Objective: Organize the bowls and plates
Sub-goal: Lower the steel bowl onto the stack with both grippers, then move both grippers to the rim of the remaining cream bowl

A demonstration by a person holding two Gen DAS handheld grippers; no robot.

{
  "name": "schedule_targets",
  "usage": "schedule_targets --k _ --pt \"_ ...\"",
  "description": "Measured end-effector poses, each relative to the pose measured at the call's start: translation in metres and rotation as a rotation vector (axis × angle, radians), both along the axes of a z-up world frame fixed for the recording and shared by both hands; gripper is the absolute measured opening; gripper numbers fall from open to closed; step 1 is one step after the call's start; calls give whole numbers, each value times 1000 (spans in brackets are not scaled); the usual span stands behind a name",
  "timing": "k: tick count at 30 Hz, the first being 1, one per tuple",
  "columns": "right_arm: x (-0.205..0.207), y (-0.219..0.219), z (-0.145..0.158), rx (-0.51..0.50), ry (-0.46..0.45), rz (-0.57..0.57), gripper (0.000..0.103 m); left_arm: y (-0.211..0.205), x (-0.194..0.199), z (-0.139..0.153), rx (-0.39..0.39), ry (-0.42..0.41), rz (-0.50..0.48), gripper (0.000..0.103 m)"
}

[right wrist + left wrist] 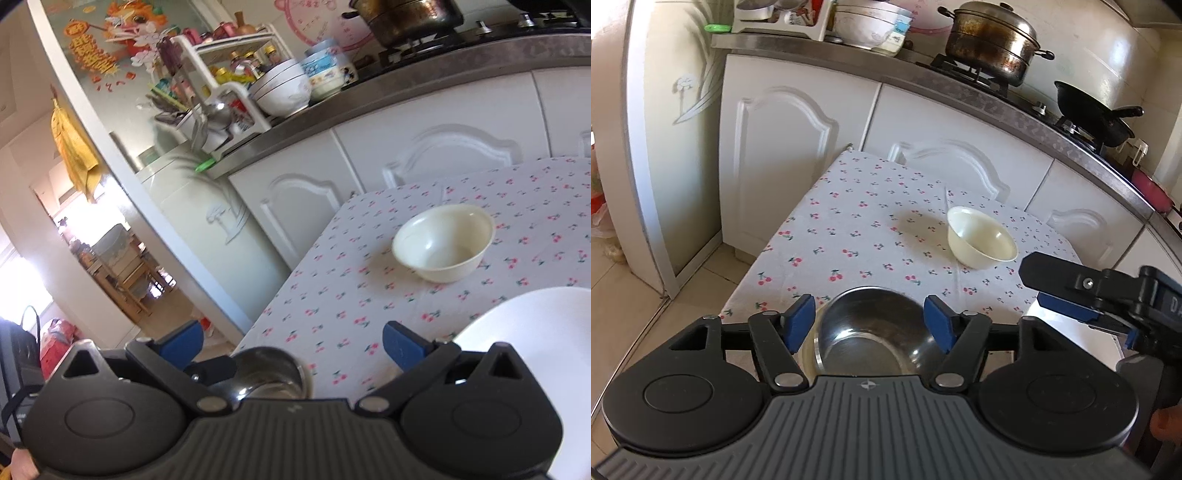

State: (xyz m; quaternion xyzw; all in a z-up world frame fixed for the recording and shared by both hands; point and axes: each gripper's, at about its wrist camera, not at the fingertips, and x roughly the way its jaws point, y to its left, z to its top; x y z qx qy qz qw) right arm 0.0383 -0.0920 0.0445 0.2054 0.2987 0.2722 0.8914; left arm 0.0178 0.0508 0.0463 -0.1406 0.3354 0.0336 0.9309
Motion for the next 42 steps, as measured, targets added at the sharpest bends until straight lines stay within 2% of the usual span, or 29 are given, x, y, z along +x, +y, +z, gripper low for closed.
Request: schedule_targets --k 8,23,26,37,42 --pt "4 -16 -1 -13 -22 -56 103 -10 10 0 5 -3 -36 88" --pt "17 -50 -8 4 -45 -147 103 -28 36 0 27 -5 -103 93" --pt "21 -62 -8 26 -43 -172 103 -31 44 0 25 -7 -108 99" --pt "45 -124 -1 154 -66 -330 103 -45 83 -3 1 22 -114 99" --pt "63 -145 -6 235 -44 -351 103 -60 105 -6 30 30 -119 99"
